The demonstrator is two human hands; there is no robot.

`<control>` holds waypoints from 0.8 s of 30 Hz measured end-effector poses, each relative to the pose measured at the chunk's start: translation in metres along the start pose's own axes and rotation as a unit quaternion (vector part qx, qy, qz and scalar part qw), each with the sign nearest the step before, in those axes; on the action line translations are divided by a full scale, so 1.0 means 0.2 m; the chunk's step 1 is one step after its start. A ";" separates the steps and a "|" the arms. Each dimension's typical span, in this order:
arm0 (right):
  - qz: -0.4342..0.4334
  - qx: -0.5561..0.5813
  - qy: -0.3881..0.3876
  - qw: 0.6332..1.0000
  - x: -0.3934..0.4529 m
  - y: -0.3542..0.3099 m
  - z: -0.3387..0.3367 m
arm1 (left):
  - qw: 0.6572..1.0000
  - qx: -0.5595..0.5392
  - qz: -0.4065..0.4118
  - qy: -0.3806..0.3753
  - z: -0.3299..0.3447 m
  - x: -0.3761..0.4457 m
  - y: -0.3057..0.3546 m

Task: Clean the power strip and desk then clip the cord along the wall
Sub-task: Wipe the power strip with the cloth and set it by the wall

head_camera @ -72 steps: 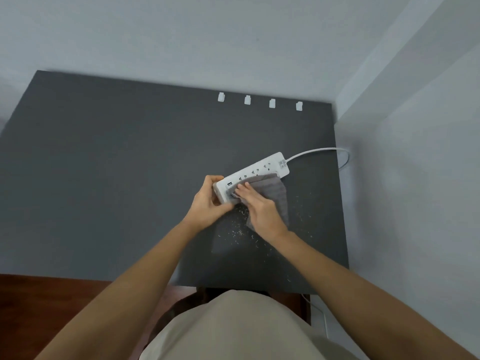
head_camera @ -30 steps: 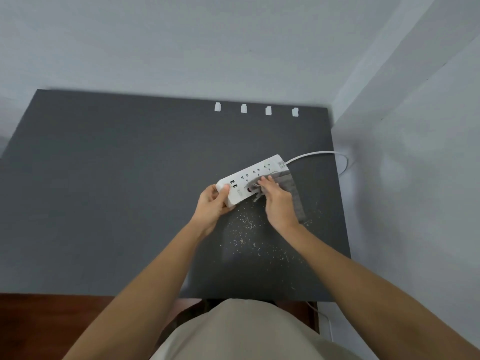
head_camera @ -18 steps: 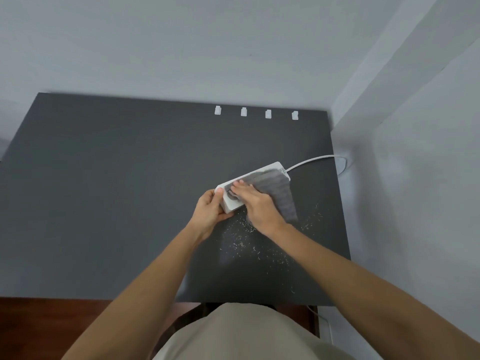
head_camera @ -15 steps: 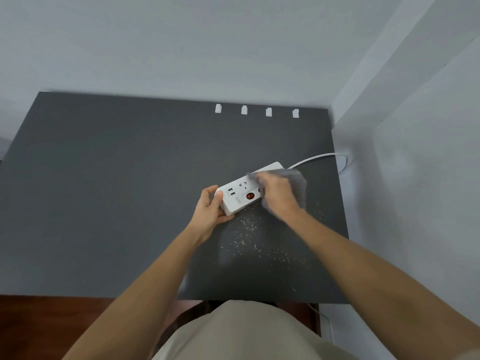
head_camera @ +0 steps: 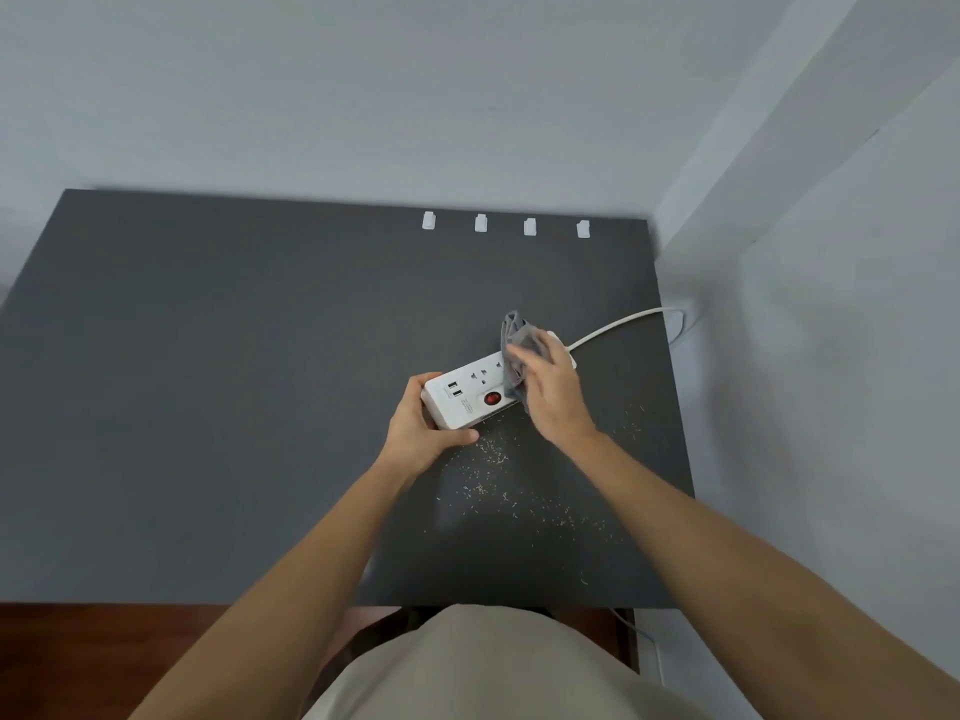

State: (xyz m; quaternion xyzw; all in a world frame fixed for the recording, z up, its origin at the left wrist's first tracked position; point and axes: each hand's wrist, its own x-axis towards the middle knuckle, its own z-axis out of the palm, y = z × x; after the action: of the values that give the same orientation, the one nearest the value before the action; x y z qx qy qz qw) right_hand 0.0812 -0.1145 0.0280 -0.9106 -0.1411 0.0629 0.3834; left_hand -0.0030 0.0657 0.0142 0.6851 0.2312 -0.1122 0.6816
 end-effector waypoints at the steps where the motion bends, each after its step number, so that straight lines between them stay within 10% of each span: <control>1: -0.011 -0.032 -0.048 0.998 -0.02 0.03 0.01 | 1.000 0.018 0.008 0.008 0.00 0.01 0.01; 10: -0.183 -0.072 -0.154 0.968 -0.09 -0.04 0.02 | 0.998 0.051 0.027 0.038 -0.02 0.03 0.03; 15: 0.113 -0.076 0.017 0.991 0.04 0.09 -0.07 | 0.998 0.058 0.023 0.023 0.01 0.02 0.03; 20: -0.135 -0.064 -0.093 0.984 -0.12 0.01 0.03 | 0.998 0.056 0.023 0.017 -0.02 0.02 0.00; 24: 0.128 -0.075 0.038 0.988 -0.01 0.14 -0.09 | 0.999 0.047 0.011 0.003 0.00 0.00 0.00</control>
State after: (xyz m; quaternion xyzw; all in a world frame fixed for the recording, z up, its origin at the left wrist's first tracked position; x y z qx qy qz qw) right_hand 0.0886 -0.1457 0.0203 -0.9491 -0.0129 0.0659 0.3076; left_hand -0.0035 0.0658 0.0143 0.7194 0.2202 -0.1133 0.6489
